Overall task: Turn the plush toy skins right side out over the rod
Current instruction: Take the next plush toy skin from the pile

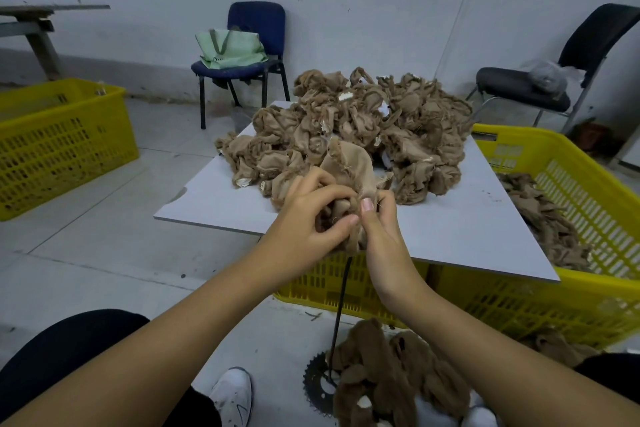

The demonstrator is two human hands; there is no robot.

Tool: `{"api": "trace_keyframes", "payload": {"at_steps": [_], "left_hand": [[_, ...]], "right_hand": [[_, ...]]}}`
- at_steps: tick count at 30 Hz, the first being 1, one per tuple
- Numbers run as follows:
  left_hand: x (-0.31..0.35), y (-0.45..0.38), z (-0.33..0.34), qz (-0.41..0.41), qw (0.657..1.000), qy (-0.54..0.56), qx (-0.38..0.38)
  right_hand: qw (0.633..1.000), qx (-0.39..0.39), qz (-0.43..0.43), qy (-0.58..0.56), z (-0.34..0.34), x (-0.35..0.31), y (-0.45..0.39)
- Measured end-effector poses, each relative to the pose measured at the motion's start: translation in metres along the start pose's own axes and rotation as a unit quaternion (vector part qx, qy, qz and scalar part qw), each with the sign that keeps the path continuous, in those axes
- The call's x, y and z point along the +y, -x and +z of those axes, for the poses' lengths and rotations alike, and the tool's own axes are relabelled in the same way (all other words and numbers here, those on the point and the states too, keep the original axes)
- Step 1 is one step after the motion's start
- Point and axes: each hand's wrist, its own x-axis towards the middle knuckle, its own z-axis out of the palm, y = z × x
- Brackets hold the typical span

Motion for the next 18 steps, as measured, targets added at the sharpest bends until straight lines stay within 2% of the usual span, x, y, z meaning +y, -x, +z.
{"api": "trace_keyframes", "payload": {"at_steps": [5,12,18], "left_hand": [[0.003,0.0,-0.001,-0.01,1.0,0.016,-0.01],[0.008,-0.012,-0.009,-0.037,0.995,0.071,0.059],[0.008,-0.02,-0.008,-0.037,0.995,0.07,0.06]], "right_hand": [[1.0,-0.002,0.014,-0.027,0.002,-0.002,-0.001],[0.998,0.005,0.001,-0.062,-0.001,-0.011,-0.009],[0.996,0.001,-0.001,-0.089,-0.008,-0.015,-0.016]]}}
